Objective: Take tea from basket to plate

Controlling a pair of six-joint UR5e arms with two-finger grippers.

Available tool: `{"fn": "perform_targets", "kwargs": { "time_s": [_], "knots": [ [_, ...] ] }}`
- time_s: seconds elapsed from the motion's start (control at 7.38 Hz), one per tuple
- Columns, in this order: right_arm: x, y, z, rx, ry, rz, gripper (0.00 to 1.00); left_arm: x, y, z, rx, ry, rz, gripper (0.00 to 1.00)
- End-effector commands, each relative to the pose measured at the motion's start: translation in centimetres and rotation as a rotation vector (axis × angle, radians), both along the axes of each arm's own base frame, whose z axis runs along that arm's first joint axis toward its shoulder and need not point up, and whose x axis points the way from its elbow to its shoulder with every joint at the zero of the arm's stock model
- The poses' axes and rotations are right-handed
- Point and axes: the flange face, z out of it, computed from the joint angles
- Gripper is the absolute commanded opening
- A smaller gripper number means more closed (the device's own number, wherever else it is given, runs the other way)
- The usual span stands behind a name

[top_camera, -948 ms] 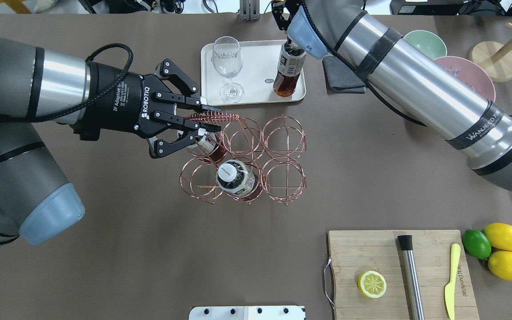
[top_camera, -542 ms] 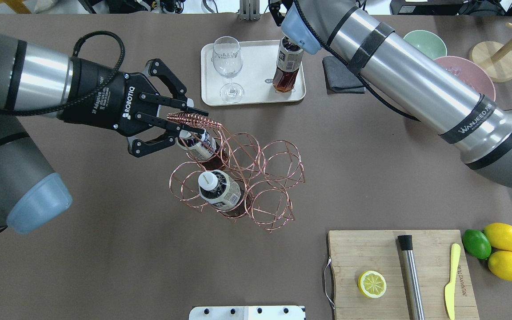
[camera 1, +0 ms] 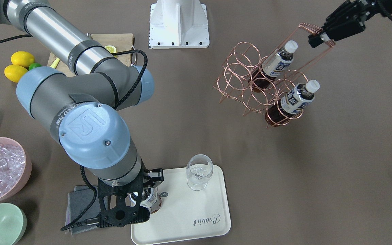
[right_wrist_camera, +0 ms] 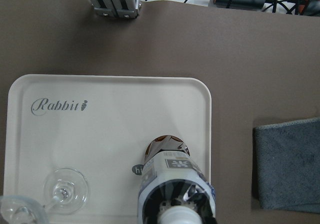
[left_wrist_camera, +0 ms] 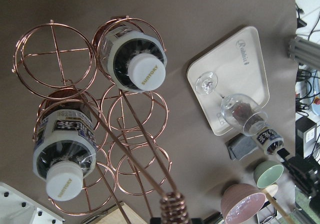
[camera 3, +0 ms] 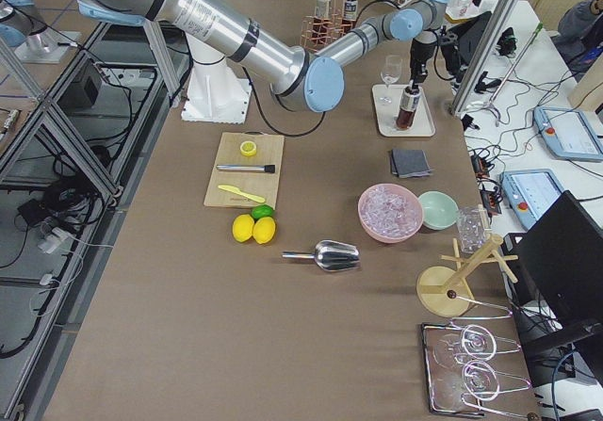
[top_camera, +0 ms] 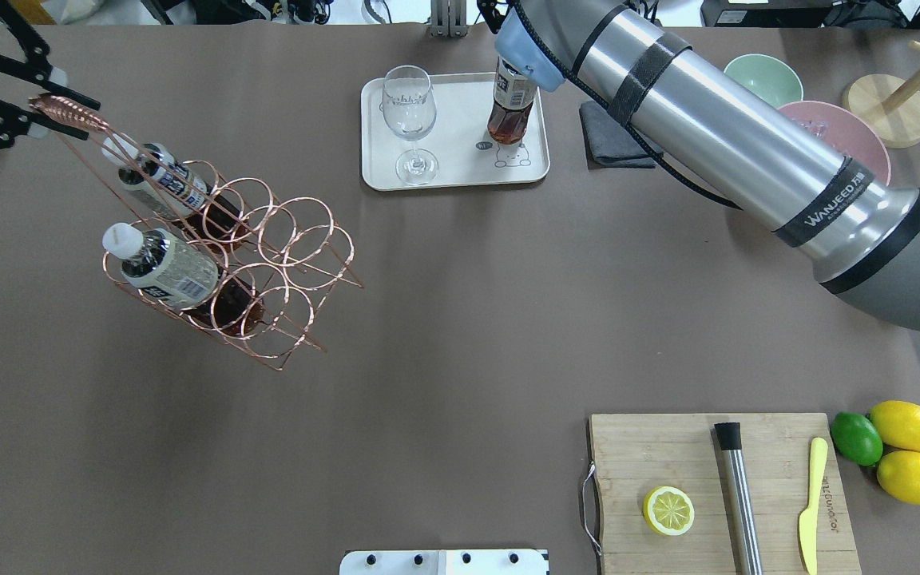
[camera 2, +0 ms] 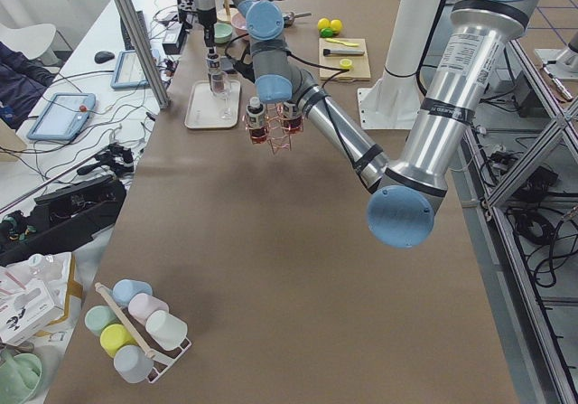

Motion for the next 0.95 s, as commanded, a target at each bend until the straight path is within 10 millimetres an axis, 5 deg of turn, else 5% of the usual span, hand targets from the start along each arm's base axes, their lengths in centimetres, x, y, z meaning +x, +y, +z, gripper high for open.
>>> {"fn": "perform_targets", "kwargs": {
  "time_s": [0.0,0.41,0.81],
  "knots": [
    [-0.2,0.0,0.1,0.0,0.001,-0.004,0.26,-5.4,-3.2,3.0,-0.119,-0.016,-0.063,0.0],
    [-0.4,0.0,0.4,0.012,0.008,-0.024,0.83,-9.2,-6.8,6.9,-0.138,-0.06,-0.106,0.0],
    [0.4,0.9,-1.6,0.06,-0.022,-0.053,0.88,-12.6,-10.8,13.8,-0.203,-0.07,-0.106,0.0]
  ]
}}
